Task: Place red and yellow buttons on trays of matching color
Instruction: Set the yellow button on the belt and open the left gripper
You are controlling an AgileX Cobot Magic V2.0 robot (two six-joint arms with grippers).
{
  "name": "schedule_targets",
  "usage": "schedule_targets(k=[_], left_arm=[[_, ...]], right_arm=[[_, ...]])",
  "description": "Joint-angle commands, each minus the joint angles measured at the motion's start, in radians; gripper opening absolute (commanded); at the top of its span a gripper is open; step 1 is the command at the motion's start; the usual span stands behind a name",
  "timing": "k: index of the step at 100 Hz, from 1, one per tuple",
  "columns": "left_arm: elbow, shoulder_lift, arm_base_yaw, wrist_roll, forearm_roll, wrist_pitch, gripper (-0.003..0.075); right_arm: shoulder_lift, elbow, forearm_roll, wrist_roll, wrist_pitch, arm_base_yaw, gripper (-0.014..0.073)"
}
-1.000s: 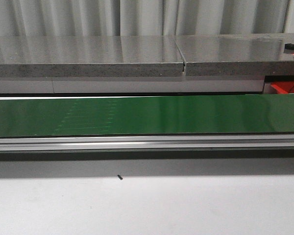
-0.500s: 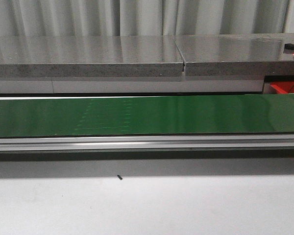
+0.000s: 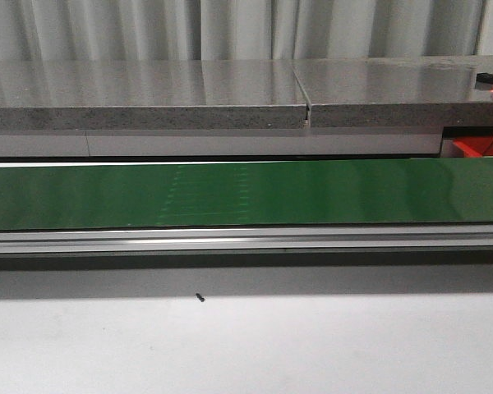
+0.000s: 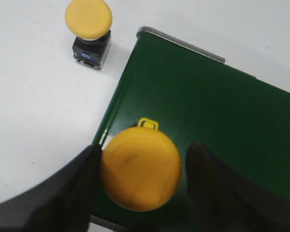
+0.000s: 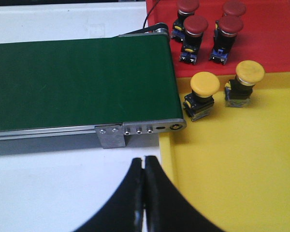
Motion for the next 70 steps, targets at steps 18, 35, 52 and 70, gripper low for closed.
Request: schedule_targets(k=[18,35,52,70], left_arm=[[-0.025,-0.084,-0.008,0.092,-0.167,-0.056,0.0587],[-0.025,-0.133,-0.001,0.092,-0.168,-0.087,0.0587],[-0.046,-0.117,0.047,0.092,-0.159,-0.091,0.0587],[-0.136,-0.031,0.103,0.092,-0.152,-0.038,0.0587]], right_arm=[[-0.001,-0.026,-0.012,0.001,-0.065,-0.001,-0.0092],[-0.001,-0.026,-0.012,0.001,-0.065,-0.001,-0.0092],[-0.001,-0.026,-0.012,0.001,-0.065,-0.001,-0.0092],[0.0,-0.026,-0.012,0.001,-0.065,-0.001,-0.0092]])
